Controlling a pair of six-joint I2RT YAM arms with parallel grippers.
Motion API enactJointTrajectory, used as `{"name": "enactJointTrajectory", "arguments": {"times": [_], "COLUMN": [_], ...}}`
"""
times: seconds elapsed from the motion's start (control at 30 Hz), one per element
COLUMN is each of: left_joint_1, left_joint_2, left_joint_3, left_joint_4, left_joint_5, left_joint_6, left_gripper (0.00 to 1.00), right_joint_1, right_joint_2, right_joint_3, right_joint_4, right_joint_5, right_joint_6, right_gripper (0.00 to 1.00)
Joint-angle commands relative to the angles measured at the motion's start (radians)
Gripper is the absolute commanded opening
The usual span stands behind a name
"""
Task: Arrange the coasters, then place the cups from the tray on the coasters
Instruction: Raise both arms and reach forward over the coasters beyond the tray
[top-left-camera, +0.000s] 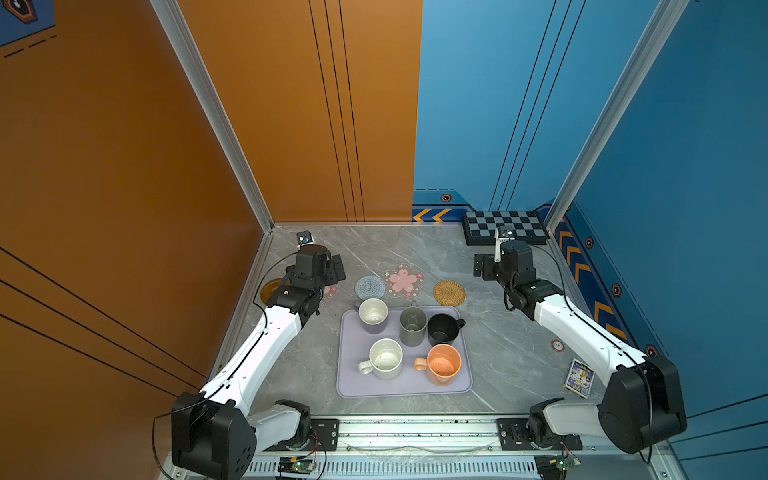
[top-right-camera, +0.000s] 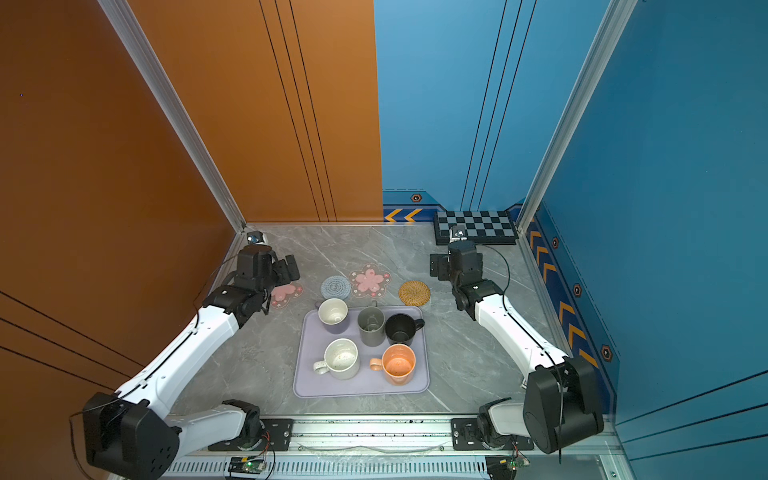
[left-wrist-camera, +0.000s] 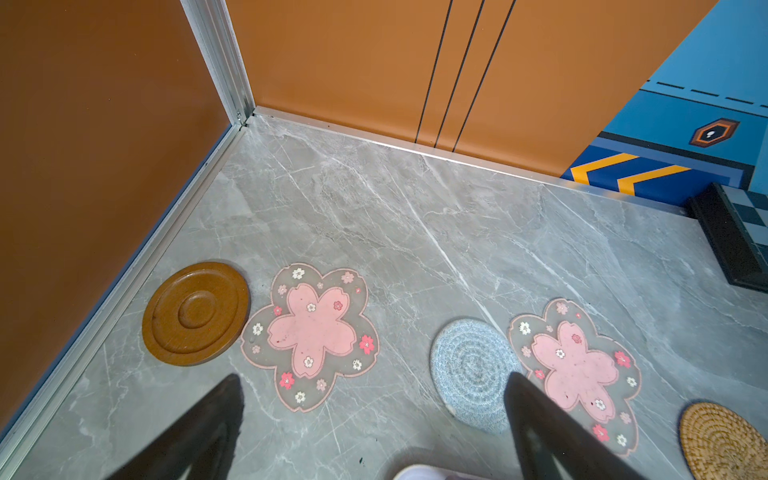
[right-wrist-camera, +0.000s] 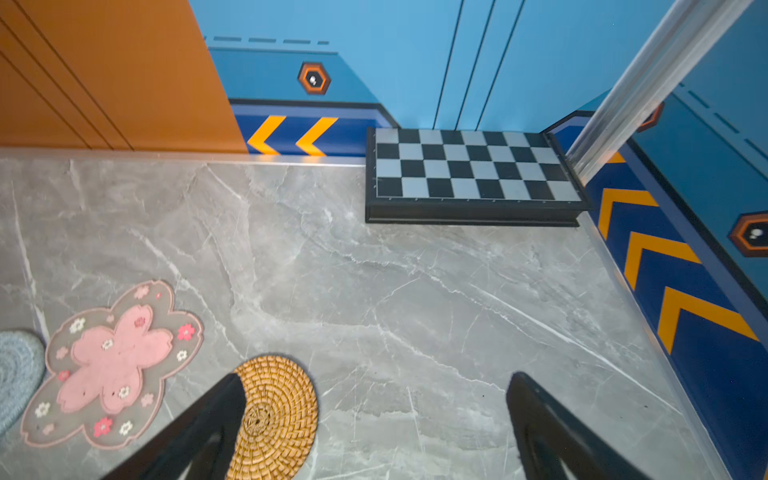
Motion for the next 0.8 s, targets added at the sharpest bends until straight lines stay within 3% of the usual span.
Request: {"name": "enactJointTrajectory", "arguments": {"times": [0.0,0.13,0.5,0.77], "left_joint_1": [-0.005,-0.013,-0.036,-0.048], "left_joint_2": [0.023,0.052,0.102,0.167], "left_joint_3": [0.067,0.097,0.107,0.156], "left_joint_4": [-0.07,-0.109,-0.14,-0.161], "left_joint_5": [-0.019,-0.009,-0.066,-0.079], "left_joint_6": [-0.063,-0.065,-0.09,-0.073], "left_gripper": [0.98,0.98,0.98,0.98], "right_joint_1": [0.047,0.06,0.093,0.1], "right_joint_2": [0.05,0.102,0.273,0.358], "right_joint_3": [0.039,0.044,0.154,0.155], "right_joint_4": [-0.058,-0.049,-0.142,-0.133], "right_joint_5": [-0.006,-0.064,-0.063,-0.082], "right_joint_6": [-0.048,-0.033,0.006,0.076], "right_gripper": [0.99,0.99,0.9,0.72]}}
